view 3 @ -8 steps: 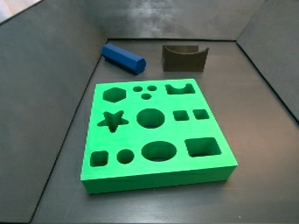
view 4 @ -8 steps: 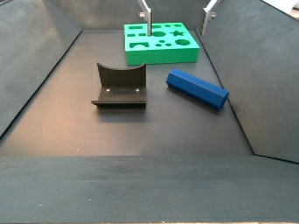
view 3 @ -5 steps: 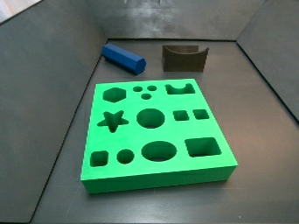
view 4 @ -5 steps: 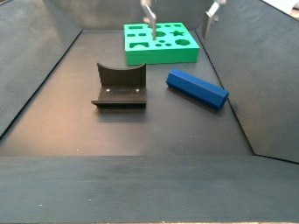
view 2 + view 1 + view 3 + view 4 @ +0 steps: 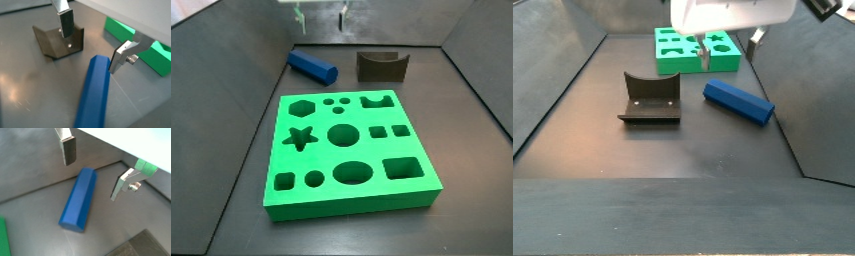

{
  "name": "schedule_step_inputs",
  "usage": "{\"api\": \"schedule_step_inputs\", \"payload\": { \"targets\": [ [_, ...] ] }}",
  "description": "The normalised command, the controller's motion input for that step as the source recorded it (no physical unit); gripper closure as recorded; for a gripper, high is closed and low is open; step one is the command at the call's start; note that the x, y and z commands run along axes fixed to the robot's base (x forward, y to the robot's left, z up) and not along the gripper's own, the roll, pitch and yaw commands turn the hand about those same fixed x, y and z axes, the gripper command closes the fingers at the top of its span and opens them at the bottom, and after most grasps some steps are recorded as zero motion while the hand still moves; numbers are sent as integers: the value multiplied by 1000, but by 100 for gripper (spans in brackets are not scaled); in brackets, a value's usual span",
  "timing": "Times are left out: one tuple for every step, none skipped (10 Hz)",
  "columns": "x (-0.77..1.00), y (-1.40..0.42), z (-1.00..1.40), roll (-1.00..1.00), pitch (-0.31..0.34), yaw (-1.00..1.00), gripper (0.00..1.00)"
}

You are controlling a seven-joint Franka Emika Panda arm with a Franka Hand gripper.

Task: Pick up the hexagon object. Move up. Place the hexagon object on the fixture. Regrasp the hexagon object. Move to above the board. Insert the hexagon object.
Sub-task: Pick up the hexagon object.

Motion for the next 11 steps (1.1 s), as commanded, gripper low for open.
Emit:
{"api": "schedule_step_inputs", "payload": {
  "targets": [
    [31, -160, -794, 0, 0, 949, 0],
    [51, -151, -823, 0, 0, 929, 0],
    [31, -169, -863, 0, 0, 909, 0],
    [17, -271, -900, 44, 0, 866, 0],
    [14, -306, -897, 37, 0, 820, 0],
    [0, -303, -923, 49, 0, 794, 0],
    [-74, -257, -960, 53, -66, 740, 0],
    [-231, -66, -883, 31, -149, 500, 0],
    [-397, 0, -854, 29, -196, 274, 0],
    [-320, -34, -760, 1, -237, 229, 0],
    [-63, 0, -734, 0, -259, 117, 0]
  ]
}}
